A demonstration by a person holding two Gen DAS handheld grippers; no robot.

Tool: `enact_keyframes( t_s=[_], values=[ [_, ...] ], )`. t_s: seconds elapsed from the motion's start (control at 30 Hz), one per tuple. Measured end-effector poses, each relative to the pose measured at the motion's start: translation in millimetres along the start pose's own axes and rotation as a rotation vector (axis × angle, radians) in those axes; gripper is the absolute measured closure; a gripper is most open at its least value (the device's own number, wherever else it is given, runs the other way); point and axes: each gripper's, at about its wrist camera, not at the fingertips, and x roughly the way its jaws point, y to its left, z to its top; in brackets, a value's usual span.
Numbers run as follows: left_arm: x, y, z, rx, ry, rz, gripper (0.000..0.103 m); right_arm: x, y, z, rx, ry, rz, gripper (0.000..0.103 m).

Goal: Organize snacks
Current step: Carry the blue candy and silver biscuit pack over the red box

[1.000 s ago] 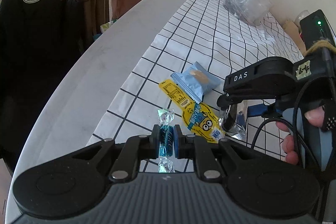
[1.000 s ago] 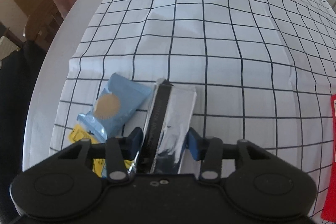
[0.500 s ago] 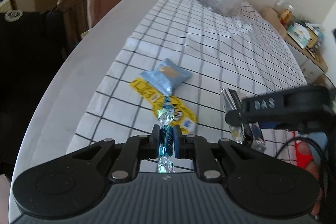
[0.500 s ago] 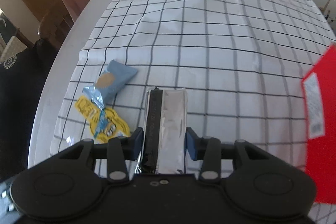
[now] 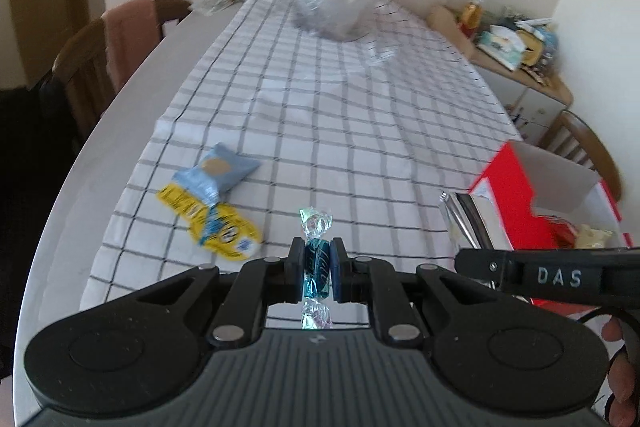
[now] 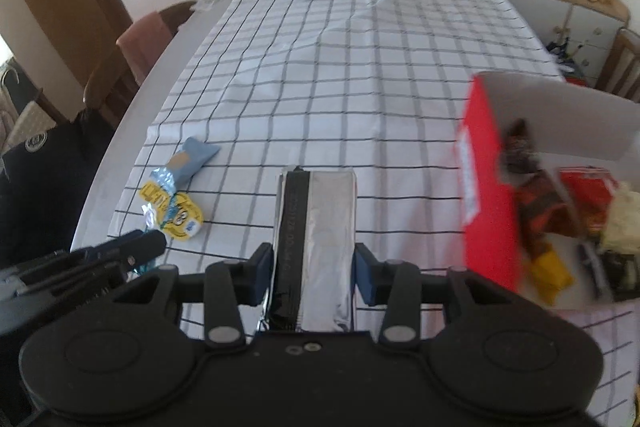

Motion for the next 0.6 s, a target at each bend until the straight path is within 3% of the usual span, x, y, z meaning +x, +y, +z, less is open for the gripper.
enact_keyframes(
  t_s=[0.6],
  values=[
    [-10, -173, 20, 0.163, -0.014, -0.081, 0.091, -83, -168, -11, 0.106, -0.150, -0.029, 0.061]
  ],
)
